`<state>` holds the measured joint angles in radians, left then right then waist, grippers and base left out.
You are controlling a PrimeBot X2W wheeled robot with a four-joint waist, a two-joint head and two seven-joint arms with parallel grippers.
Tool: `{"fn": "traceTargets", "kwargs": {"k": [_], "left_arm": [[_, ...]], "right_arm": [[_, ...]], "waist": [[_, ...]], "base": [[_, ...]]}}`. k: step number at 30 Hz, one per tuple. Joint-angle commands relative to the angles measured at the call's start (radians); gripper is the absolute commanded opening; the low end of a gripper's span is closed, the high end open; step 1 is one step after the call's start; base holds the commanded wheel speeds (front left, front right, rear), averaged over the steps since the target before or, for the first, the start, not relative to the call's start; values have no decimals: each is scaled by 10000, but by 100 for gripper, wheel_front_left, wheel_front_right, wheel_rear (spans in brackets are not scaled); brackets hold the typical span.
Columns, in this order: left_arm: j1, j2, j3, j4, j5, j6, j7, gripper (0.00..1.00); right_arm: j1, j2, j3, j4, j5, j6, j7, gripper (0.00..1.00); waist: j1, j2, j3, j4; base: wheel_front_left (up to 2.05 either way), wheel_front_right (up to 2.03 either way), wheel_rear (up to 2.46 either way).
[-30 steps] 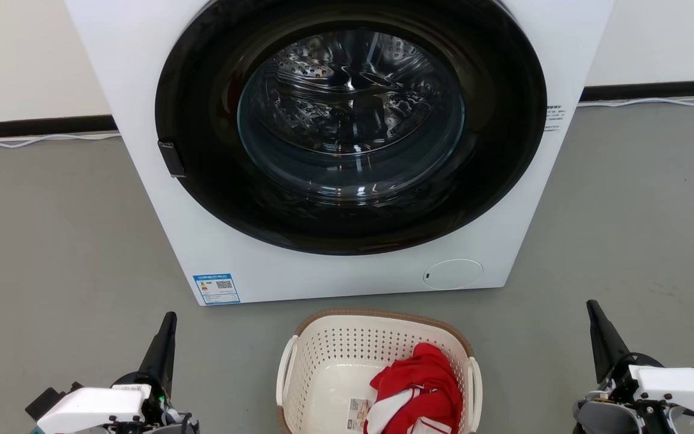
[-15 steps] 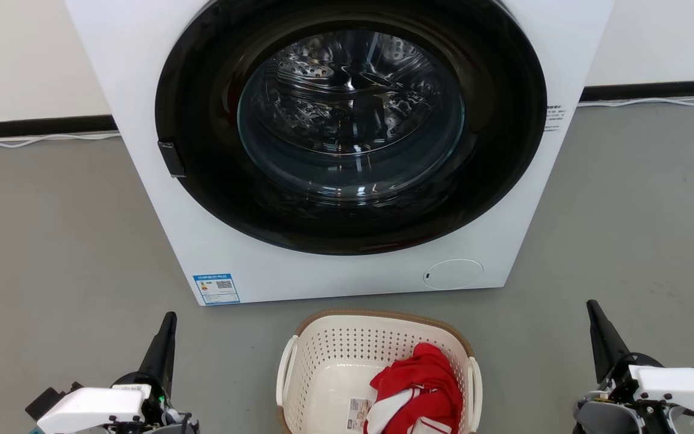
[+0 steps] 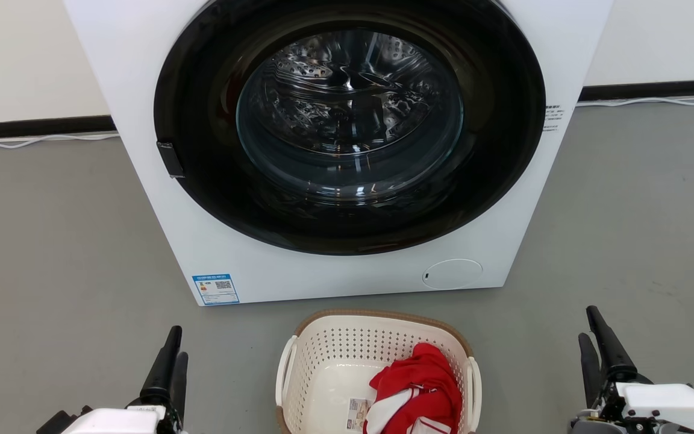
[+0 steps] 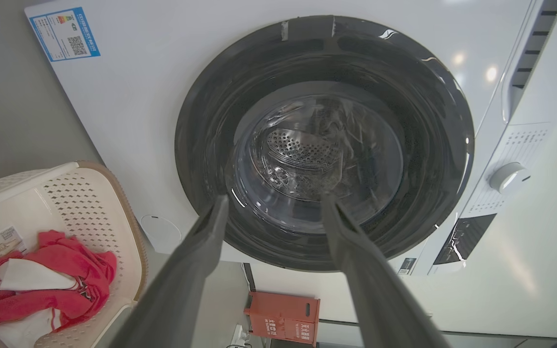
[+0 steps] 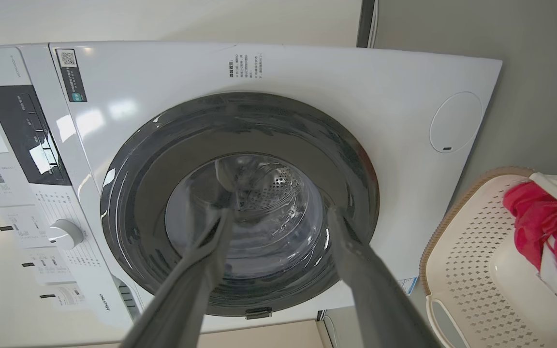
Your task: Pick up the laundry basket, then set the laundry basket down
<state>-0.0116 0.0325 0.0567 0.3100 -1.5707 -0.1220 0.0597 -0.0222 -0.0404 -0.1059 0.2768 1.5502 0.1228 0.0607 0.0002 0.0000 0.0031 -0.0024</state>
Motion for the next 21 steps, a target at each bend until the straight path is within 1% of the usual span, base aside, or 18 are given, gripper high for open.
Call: {"fn": "traceTargets", "kwargs": {"k": [1, 15, 21], "left_arm": [[-269, 76, -5, -229, 198, -23, -113, 100], [-187, 90, -17, -285, 1758, 53, -525, 100], [-143, 95, -33, -371, 2610, 134, -700, 100]], "right_arm": [[-171, -84, 33, -328, -340, 17, -122, 100], [-84, -72, 35, -687, -2727, 25, -535, 100], [-71, -74, 123, -841, -3872, 29, -710, 100]], "waist": [[-2, 0, 0, -5], [-2, 0, 11, -31], [-2, 0, 21, -61]], "base": [[0, 0, 0], [0, 0, 0], [0, 0, 0]]}}
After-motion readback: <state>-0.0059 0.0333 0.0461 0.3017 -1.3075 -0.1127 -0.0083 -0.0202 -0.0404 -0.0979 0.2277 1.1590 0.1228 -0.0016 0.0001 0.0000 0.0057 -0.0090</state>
